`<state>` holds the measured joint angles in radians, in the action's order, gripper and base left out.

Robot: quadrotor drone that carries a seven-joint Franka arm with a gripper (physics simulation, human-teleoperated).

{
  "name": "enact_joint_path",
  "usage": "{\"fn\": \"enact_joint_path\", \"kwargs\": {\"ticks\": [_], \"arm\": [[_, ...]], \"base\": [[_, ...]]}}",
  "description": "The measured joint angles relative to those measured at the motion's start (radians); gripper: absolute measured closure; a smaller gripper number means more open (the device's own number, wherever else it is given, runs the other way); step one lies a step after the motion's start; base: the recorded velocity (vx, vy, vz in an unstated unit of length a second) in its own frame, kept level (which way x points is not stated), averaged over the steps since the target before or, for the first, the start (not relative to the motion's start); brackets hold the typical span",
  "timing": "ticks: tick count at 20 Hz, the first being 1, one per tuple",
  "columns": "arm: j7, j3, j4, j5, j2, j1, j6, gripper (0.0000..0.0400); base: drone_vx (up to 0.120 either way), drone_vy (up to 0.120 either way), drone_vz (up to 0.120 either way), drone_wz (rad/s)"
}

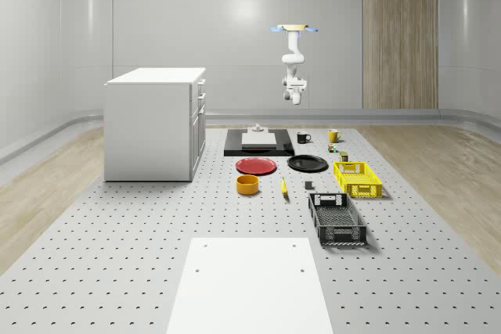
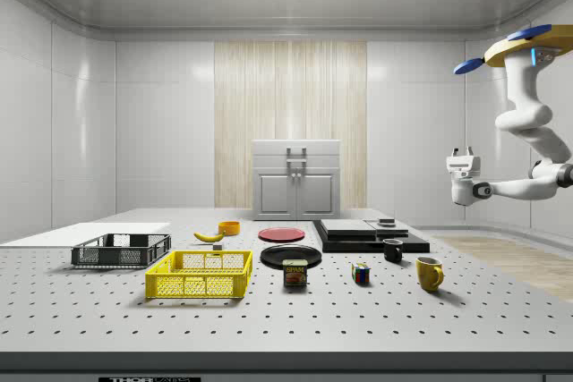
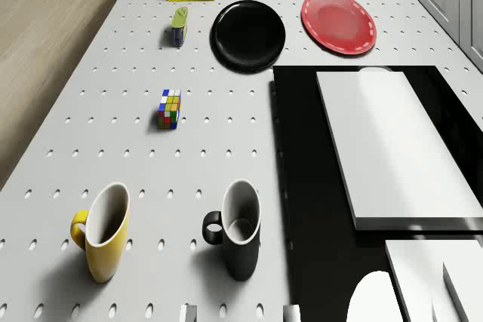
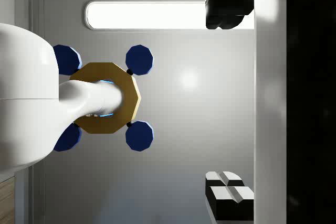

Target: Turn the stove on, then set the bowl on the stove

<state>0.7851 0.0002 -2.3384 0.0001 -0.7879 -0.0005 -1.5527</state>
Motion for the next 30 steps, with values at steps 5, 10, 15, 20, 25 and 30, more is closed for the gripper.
{"fn": "enact_joint_path", "kwargs": {"ticks": [5, 10, 15, 20, 25, 30], "arm": [[-0.001, 0.001, 0.106, 0.001, 0.019, -0.002, 0.084, 0.0000], [-0.002, 0.002, 0.206, 0.002, 0.053, -0.004, 0.145, 0.0000], [-0.002, 0.003, 0.266, 0.002, 0.076, -0.005, 0.178, 0.0000], [-0.003, 0.003, 0.289, 0.002, 0.084, -0.006, 0.189, 0.0000], [-0.003, 0.004, 0.295, 0.002, 0.085, -0.007, 0.191, 0.0000], [-0.003, 0.004, 0.295, 0.002, 0.084, -0.007, 0.188, 0.0000]], "base": [[0.000, 0.000, 0.000, 0.000], [0.000, 0.000, 0.000, 0.000], [0.000, 0.000, 0.000, 0.000], [0.000, 0.000, 0.000, 0.000], [0.064, -0.064, 0.000, 0.000], [0.120, -0.120, 0.000, 0.000]]}}
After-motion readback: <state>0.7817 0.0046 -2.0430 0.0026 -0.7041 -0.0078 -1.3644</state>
